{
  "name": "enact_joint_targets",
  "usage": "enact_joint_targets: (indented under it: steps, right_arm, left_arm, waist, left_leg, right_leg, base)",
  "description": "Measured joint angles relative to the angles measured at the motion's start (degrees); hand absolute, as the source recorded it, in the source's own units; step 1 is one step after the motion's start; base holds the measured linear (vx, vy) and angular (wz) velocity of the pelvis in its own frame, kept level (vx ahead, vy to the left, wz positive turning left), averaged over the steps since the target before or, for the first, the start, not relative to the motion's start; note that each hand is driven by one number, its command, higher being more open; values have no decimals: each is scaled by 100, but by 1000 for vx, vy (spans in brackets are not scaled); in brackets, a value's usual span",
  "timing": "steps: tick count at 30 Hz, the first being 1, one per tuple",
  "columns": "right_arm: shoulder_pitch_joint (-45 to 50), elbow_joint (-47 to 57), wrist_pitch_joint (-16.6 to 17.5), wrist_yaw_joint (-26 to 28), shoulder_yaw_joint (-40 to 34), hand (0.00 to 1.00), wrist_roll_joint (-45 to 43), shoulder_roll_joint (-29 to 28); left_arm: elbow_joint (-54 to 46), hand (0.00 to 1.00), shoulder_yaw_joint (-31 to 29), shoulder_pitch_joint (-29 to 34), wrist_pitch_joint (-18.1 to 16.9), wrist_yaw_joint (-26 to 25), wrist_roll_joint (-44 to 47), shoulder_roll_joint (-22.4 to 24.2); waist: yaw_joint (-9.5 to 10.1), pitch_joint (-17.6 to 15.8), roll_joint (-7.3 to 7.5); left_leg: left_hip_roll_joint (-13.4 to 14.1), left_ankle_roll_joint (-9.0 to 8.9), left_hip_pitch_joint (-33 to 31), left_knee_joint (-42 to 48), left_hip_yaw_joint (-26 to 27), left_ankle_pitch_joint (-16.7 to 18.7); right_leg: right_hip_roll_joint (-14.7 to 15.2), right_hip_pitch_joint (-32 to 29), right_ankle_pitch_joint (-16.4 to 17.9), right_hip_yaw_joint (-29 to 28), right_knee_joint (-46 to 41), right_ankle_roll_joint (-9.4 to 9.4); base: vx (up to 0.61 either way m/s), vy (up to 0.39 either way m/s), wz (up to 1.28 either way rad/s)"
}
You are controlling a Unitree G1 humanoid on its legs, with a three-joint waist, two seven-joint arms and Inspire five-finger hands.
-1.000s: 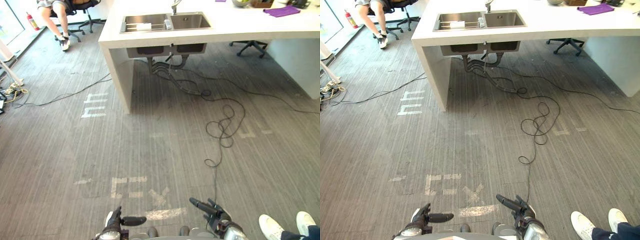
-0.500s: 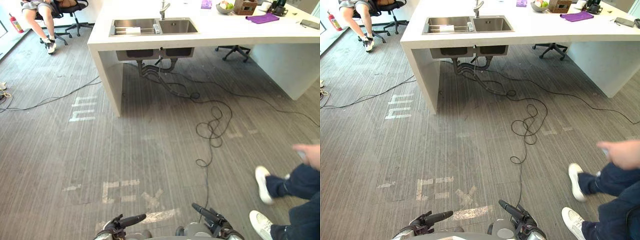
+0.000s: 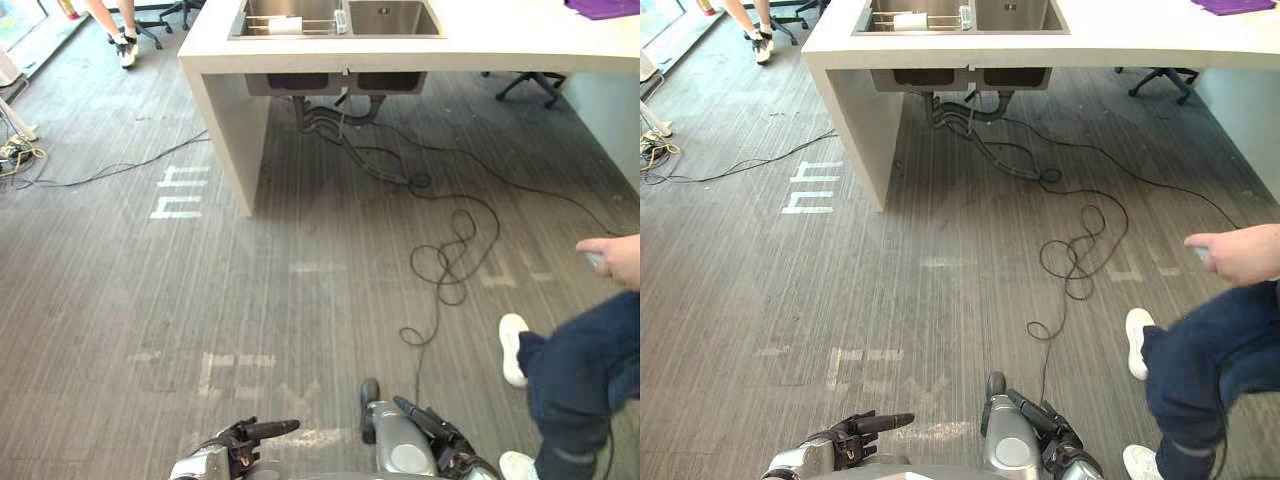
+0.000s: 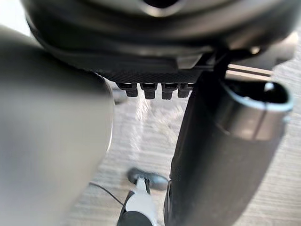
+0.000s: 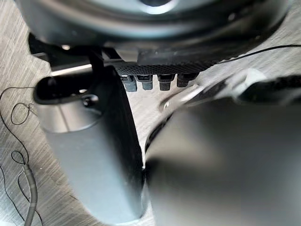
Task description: Walk over to the sink, pick up the cup, carry it to the dishwasher, place the cup inside the dishwasher, then close the dishwasher door
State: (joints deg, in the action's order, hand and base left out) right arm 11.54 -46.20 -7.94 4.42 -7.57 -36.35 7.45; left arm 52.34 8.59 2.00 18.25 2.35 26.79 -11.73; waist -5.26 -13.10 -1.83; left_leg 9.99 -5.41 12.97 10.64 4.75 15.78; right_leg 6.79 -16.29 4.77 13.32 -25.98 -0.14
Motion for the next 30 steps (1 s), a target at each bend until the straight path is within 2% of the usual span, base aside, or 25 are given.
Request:
enact_joint_targets:
  steps: [1, 2, 3, 4, 5, 6, 8, 9, 10, 12, 13, 14, 15, 16, 17, 18, 20, 21, 22, 25, 26, 27, 28, 29, 30]
  right_arm:
    - [2, 10, -23, -19, 0, 100, 5, 0]
    - [34, 46, -130, -30, -5, 100, 3, 77]
    - [105, 87, -241, -26, -4, 100, -28, 164]
    - [145, 87, -287, -27, 4, 100, -54, 216]
    - [236, 79, -368, -30, 32, 100, -73, 314]
    - [259, 60, -407, -36, 56, 100, -76, 372]
    - [241, 43, -429, -56, 62, 100, -76, 385]
    - [223, 44, -429, -60, 65, 100, -77, 387]
    - [131, 45, -432, -78, 123, 100, -78, 385]
    - [-114, 44, -431, -100, 217, 100, -75, 369]
    - [-315, 37, -418, -95, 210, 100, -78, 349]
    - [-438, 32, -395, -78, 193, 100, -81, 340]
    - [-539, 36, -334, -45, 146, 100, -147, 343]
    - [-547, 33, -303, -17, 102, 100, -227, 358]
    - [-575, -7, -283, 5, 112, 100, -274, 295]
    - [-567, -22, -285, 79, 114, 100, -289, 258]
    - [-499, -20, -278, 109, 113, 100, -289, 293]
    - [-468, -72, -281, 142, 127, 100, -286, 311]
    - [-457, -134, -284, 183, 149, 100, -282, 301]
    - [-482, -312, -233, 299, 202, 100, -227, 275]
    - [-493, -406, -193, 314, 242, 100, -189, 254]
    - [-483, -470, -166, 313, 236, 100, -167, 211]
    - [-484, -489, -143, 310, 236, 100, -167, 187]
    - [-520, -470, -119, 313, 244, 100, -157, 148]
    - [-543, -468, -104, 312, 257, 100, -156, 129]
  left_arm:
    - [-7, 100, -18, 0, -1, -9, 1, 29]
    - [-54, 100, -91, -10, -2, -13, 18, 33]
    - [-108, 100, -201, -28, -39, -8, 31, 68]
    - [-127, 100, -249, -41, -91, -7, 34, 103]
    - [-174, 100, -257, -43, -202, -9, 33, 135]
    - [-323, 100, -256, -43, -308, -39, 25, 149]
    - [-503, 100, -257, -48, -420, -81, 36, 144]
    - [-568, 100, -256, -47, -438, -88, 37, 148]
    - [-734, 100, -257, -22, -472, -123, 96, 165]
    - [-928, 100, -281, 39, -511, -145, 264, 168]
    - [-1010, 100, -337, 108, -543, -240, 389, 241]
    - [-1035, 100, -361, 128, -573, -313, 444, 296]
    - [-1086, 100, -352, 137, -586, -419, 565, 337]
    - [-1137, 100, -337, 142, -580, -484, 639, 363]
    - [-1183, 100, -322, 127, -586, -528, 666, 320]
    - [-1188, 100, -300, 114, -554, -546, 699, 213]
    - [-1152, 100, -301, 115, -481, -553, 697, 161]
    - [-1099, 100, -300, 131, -424, -544, 699, 172]
    - [-1018, 100, -307, 130, -417, -537, 705, 184]
    - [-871, 100, -378, 148, -372, -504, 807, 186]
    - [-791, 100, -445, 176, -364, -502, 811, 189]
    - [-685, 100, -480, 207, -357, -506, 805, 182]
    - [-675, 100, -479, 256, -358, -505, 804, 160]
    - [-661, 100, -477, 357, -369, -475, 802, 108]
    - [-630, 100, -480, 400, -376, -471, 804, 65]
  waist:
    - [-2, 25, -9]
    - [-35, 70, -68]
    - [-52, 82, -240]
    - [-48, 87, -323]
    - [-29, 106, -409]
    - [-9, 74, -458]
    - [71, 52, -434]
    - [134, 49, -429]
    - [223, 15, -388]
    - [284, -77, -258]
    - [295, -152, -218]
    - [294, -252, -223]
    - [294, -368, -325]
    - [302, -421, -451]
    - [371, -503, -393]
    - [393, -550, -303]
    - [399, -515, -181]
    - [386, -514, -184]
    - [394, -506, -170]
    - [457, -455, -51]
    - [503, -397, 81]
    - [558, -231, 181]
    - [578, -147, 263]
    - [591, -54, 420]
    - [576, -33, 493]
  left_leg:
    - [27, -80, -107, 326, 4, -64]
    - [132, -163, -545, 1398, -5, -135]
    - [365, -405, -1109, 2751, -56, -504]
    - [494, -460, -1380, 3388, -108, -880]
    - [678, -300, -1837, 4383, -259, -1935]
    - [693, -162, -2288, 5372, -302, -1802]
    - [511, 109, -2776, 5729, -30, -1347]
    - [434, 162, -2861, 5537, 106, -1217]
    - [238, 211, -2955, 4822, 324, -998]
    - [-175, 107, -2920, 2915, 406, -950]
    - [-438, -112, -2721, 1120, 341, -1183]
    - [-509, -211, -2545, 29, 328, -1508]
    - [-478, -224, -2435, -892, 331, -1776]
    - [-348, -165, -2460, -948, 424, -1804]
    - [-289, 209, -2417, -696, 595, -2258]
    - [-339, 450, -2389, -527, 779, -2438]
    - [-508, 545, -2313, -491, 991, -2483]
    - [-644, 784, -2253, -440, 1017, -2452]
    - [-736, 893, -2218, -382, 1016, -2365]
    - [-981, 979, -2228, -48, 1011, -1985]
    - [-1064, 1010, -2244, 102, 1041, -1801]
    - [-1166, 999, -2192, 57, 1094, -1632]
    - [-1239, 1019, -2119, -31, 1154, -1589]
    - [-1410, 1072, -1848, -239, 1241, -1512]
    - [-1481, 1102, -1710, -304, 1236, -1462]
  right_leg:
    - [-15, 26, 104, 18, -77, -23]
    - [-44, 180, 223, 84, -100, -65]
    - [-121, 494, 325, 185, 24, -88]
    - [-206, 693, 418, 222, 137, -127]
    - [-347, 1156, 483, 247, 427, -204]
    - [-395, 1563, 548, 269, 608, -263]
    - [-379, 2009, 619, 196, 902, -260]
    - [-374, 2115, 628, 126, 999, -248]
    - [-351, 2293, 658, -30, 1148, -228]
    - [-281, 2437, 657, -239, 1230, -142]
    - [-296, 2529, 656, -407, 1348, -127]
    - [-349, 2644, 654, -523, 1459, -124]
    - [-517, 2865, 652, -630, 1653, -116]
    - [-697, 3095, 690, -682, 1816, -49]
    - [-715, 3344, 769, -753, 1921, 65]
    - [-582, 3473, 807, -757, 1946, 97]
    - [-341, 3489, 804, -733, 1786, 93]
    - [-212, 3497, 805, -716, 1613, 94]
    - [-129, 3493, 800, -718, 1479, 94]
    - [117, 3495, 723, -836, 1206, 168]
    - [219, 3384, 710, -933, 893, 194]
    - [360, 3011, 709, -1004, 117, 281]
    - [485, 2739, 665, -1034, -431, 494]
    - [744, 2191, 290, -1176, -1569, 1185]
    - [837, 1983, -51, -1261, -2040, 1529]
  base:
    - [378, -209, 2]
    - [443, -250, 14]
    - [294, -176, 17]
    - [464, -171, 18]
    - [410, -76, 11]
    - [482, -91, 8]
    - [350, -61, -16]
    - [393, -44, -50]
    - [408, 5, -68]
    - [420, 40, -72]
    - [432, 95, -68]
    - [512, 161, -79]
    - [426, 182, -58]
    - [421, 234, -52]
    - [388, 225, -32]
    - [365, 210, -20]
    - [355, 204, 10]
    - [428, 246, 25]
    - [411, 206, 27]
    - [333, 108, 16]
    - [292, 75, 1]
    - [347, 90, -7]
    - [281, 77, -27]
    - [235, 65, -26]
    - [304, 82, -13]
